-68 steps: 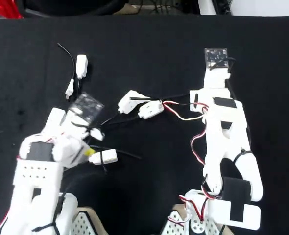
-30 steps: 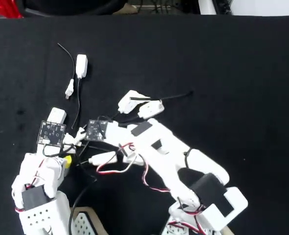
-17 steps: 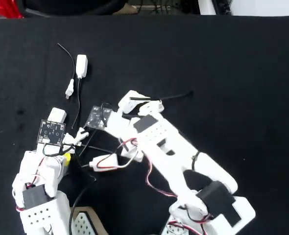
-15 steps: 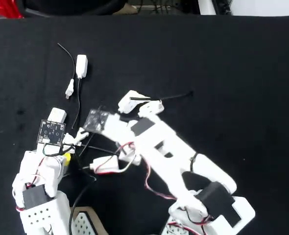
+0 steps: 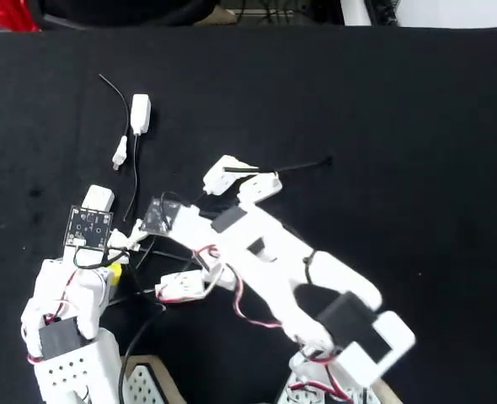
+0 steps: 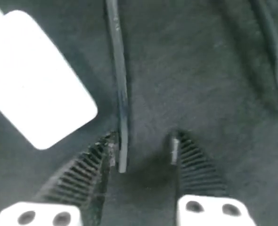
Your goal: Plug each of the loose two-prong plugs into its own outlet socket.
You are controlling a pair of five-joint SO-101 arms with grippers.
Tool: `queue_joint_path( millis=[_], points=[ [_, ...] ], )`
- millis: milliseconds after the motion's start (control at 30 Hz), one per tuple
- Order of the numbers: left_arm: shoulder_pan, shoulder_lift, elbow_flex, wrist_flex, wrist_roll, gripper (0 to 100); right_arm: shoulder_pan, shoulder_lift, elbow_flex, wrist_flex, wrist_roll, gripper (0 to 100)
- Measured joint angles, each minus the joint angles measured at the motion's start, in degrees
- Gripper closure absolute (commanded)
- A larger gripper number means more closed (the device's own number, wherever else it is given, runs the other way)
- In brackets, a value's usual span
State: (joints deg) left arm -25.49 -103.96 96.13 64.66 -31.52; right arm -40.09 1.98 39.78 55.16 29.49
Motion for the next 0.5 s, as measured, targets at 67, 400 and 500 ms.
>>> queue_joint_path(
  millis=[67,400,500],
  points=[
    [0.00,0.00,0.00,0.00,0.00,73,0.09,1.41,-2.02,0.62,0.00,98.2],
    [0.00,0.00,0.00,0.00,0.00,73,5.27,2.46,-4.84,3.43,1.76,98.7],
    [0.00,0.00,0.00,0.00,0.00,73,9.67,-0.26,-6.33,6.07,3.43,98.7]
  ],
)
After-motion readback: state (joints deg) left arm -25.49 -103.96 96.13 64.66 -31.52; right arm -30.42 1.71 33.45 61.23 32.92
